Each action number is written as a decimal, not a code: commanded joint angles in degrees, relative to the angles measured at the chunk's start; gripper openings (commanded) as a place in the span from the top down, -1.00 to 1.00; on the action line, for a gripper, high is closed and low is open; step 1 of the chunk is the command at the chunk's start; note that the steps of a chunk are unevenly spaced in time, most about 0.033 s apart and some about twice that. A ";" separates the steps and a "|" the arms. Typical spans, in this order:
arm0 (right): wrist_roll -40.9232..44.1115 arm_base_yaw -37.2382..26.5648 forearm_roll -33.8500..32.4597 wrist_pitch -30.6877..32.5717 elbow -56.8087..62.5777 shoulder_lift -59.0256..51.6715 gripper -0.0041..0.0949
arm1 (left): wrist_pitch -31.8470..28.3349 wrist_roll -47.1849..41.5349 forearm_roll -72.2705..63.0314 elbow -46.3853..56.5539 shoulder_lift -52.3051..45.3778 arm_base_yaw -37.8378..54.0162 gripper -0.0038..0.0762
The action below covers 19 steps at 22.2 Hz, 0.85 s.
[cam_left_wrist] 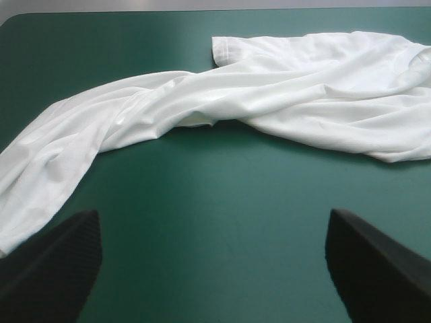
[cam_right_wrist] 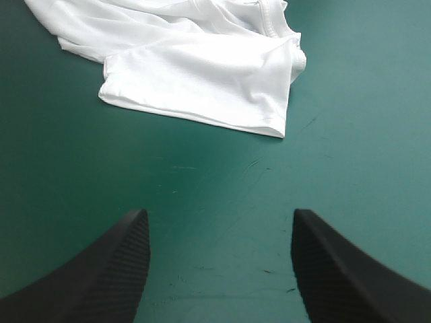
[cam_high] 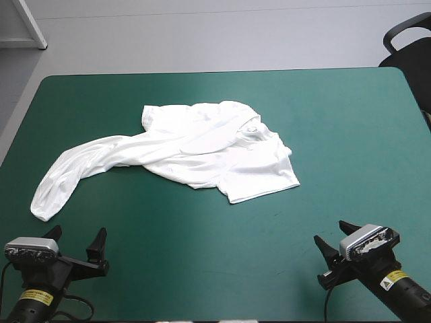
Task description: Fold the cloth
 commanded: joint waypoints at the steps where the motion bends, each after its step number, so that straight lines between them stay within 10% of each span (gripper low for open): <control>1: -0.25 -0.10 0.53 -3.43 -1.92 0.63 -0.25 | -5.12 -0.19 -0.13 -1.72 1.47 -0.01 -0.71; 14: 0.08 -0.10 0.53 -1.72 -1.92 0.63 -0.25 | -3.86 -3.84 3.04 -3.93 1.84 -0.01 -0.71; 19: 0.08 -0.10 0.53 -0.80 -2.13 0.63 -0.25 | 13.95 -25.69 31.68 -15.43 8.50 -0.01 -0.71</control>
